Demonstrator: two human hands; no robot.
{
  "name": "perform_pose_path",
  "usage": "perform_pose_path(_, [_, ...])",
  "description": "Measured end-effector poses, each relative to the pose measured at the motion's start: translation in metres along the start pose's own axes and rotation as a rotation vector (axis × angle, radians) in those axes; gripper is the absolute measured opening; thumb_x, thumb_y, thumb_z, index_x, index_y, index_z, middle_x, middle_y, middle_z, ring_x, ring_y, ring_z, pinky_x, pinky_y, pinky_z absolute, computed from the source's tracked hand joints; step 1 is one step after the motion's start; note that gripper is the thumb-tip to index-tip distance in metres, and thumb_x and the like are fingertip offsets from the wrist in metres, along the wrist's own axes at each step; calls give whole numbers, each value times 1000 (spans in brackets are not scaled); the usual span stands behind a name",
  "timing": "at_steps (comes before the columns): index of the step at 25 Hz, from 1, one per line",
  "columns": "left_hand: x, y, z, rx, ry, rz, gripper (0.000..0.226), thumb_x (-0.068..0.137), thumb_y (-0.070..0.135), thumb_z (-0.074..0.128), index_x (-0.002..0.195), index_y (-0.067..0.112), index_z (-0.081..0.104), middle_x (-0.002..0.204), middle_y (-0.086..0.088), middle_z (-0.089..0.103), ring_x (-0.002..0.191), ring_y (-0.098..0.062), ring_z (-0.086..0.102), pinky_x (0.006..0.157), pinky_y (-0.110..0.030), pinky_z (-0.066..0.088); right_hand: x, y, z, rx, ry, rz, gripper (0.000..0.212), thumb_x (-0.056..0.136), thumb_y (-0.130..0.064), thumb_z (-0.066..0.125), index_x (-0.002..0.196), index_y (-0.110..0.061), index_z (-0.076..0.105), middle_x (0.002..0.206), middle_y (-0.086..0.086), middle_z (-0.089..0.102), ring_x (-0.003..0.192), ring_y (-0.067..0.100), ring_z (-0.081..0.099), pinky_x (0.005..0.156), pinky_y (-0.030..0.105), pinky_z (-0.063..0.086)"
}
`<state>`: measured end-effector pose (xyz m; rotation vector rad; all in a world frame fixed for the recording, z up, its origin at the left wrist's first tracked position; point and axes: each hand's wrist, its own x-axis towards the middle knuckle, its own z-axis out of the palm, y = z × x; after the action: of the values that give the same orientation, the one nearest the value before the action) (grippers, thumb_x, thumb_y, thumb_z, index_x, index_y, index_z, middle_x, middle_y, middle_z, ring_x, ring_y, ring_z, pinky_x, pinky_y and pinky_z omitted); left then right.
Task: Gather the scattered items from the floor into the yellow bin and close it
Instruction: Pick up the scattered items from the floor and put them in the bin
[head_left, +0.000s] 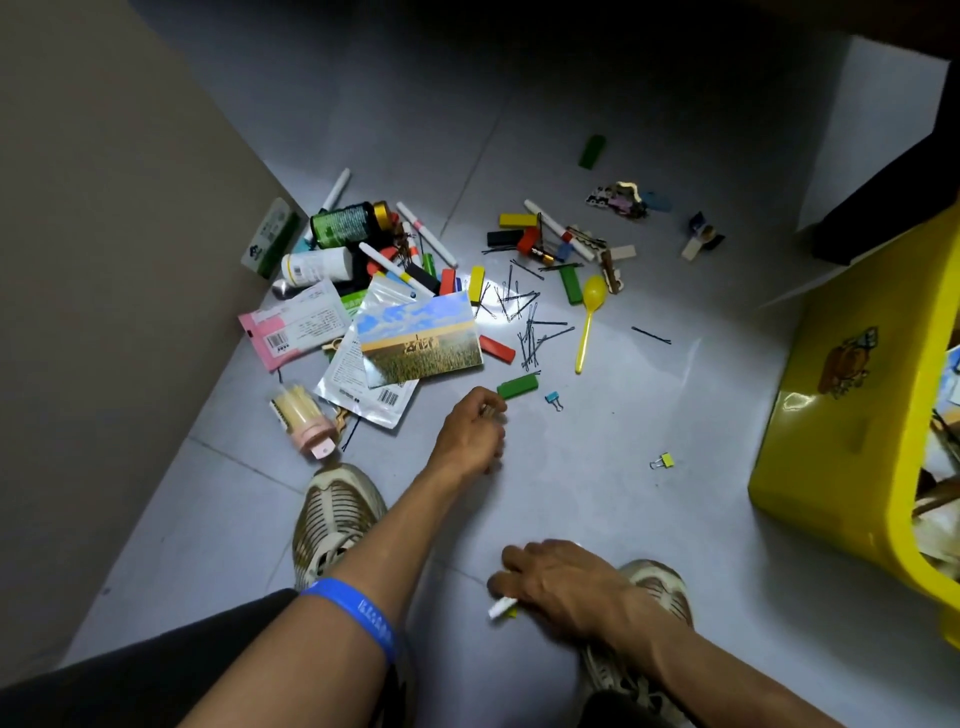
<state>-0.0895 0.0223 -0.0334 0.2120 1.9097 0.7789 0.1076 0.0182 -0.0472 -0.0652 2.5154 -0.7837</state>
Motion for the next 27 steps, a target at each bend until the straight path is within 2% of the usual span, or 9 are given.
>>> perform_pose_path(3, [9, 7, -3, 135, 87, 55, 14, 86, 6, 48, 83, 20, 46, 84, -6, 60, 71, -22, 53, 59, -29, 42, -1, 4, -1, -172, 84, 27, 10, 90, -23, 49, 97, -21, 57, 102, 5, 55, 77, 27, 59, 62, 40, 45])
perform_pose_path(5, [13, 12, 0, 346, 218, 161, 18, 84, 14, 57, 77, 21, 42, 77, 0, 55, 71, -23, 51, 57, -30, 36, -8, 4, -8, -58, 177, 170, 10, 88, -25, 49, 96, -20, 53, 101, 5, 56, 79, 30, 59, 63, 41, 42])
perform_pose_path(10, [23, 18, 26, 710, 181, 453, 29, 87, 24, 63, 114, 21, 52, 118, -5, 53, 94, -35, 58, 76, -38, 45, -51, 53, -39, 283, 709, 946, 13, 87, -25, 58, 92, -26, 46, 80, 2, 62, 72, 34, 61, 56, 34, 37])
perform_pose_path(13, [26, 18, 35, 789, 202, 434, 21, 90, 22, 58, 109, 15, 53, 111, -10, 57, 94, -37, 58, 72, -36, 41, -76, 92, -42, 409, 766, 1204, 25, 91, -39, 60, 87, -26, 39, 79, 7, 64, 73, 36, 61, 56, 33, 38])
perform_pose_path(18, [22, 23, 33, 351, 222, 222, 15, 88, 25, 54, 89, 12, 60, 80, 2, 59, 83, -27, 59, 67, -34, 46, -61, 105, -29, 559, 711, 1193, 20, 93, -41, 57, 90, -27, 43, 86, 5, 61, 70, 25, 49, 60, 32, 36])
perform_pose_path(20, [19, 25, 26, 106, 167, 64, 18, 85, 25, 53, 79, 11, 62, 73, -1, 60, 71, -24, 58, 55, -36, 53, -55, 101, -26, 567, 769, 1191, 20, 92, -40, 58, 86, -26, 46, 89, 5, 63, 72, 23, 48, 61, 31, 34])
perform_pose_path(22, [15, 24, 22, -70, 101, -31, 12, 79, 17, 50, 71, 10, 55, 66, -7, 55, 56, -24, 51, 42, -29, 45, -54, 93, -23, 568, 824, 1156, 15, 93, -39, 58, 92, -30, 46, 91, 0, 59, 73, 23, 50, 62, 31, 35])
perform_pose_path(24, [12, 25, 19, -185, 20, -57, 2, 71, 13, 50, 70, 11, 51, 60, -12, 48, 45, -23, 44, 38, -25, 40, -52, 88, -23, 562, 829, 1081, 13, 94, -37, 57, 100, -34, 46, 93, -5, 53, 74, 21, 51, 63, 31, 36])
perform_pose_path(27, [11, 26, 20, -162, -80, -13, 19, 80, 20, 63, 68, 13, 51, 54, -8, 49, 41, -19, 43, 40, -22, 39, -47, 85, -31, 551, 784, 1057, 14, 95, -37, 55, 96, -27, 45, 92, -2, 52, 74, 24, 53, 62, 34, 40])
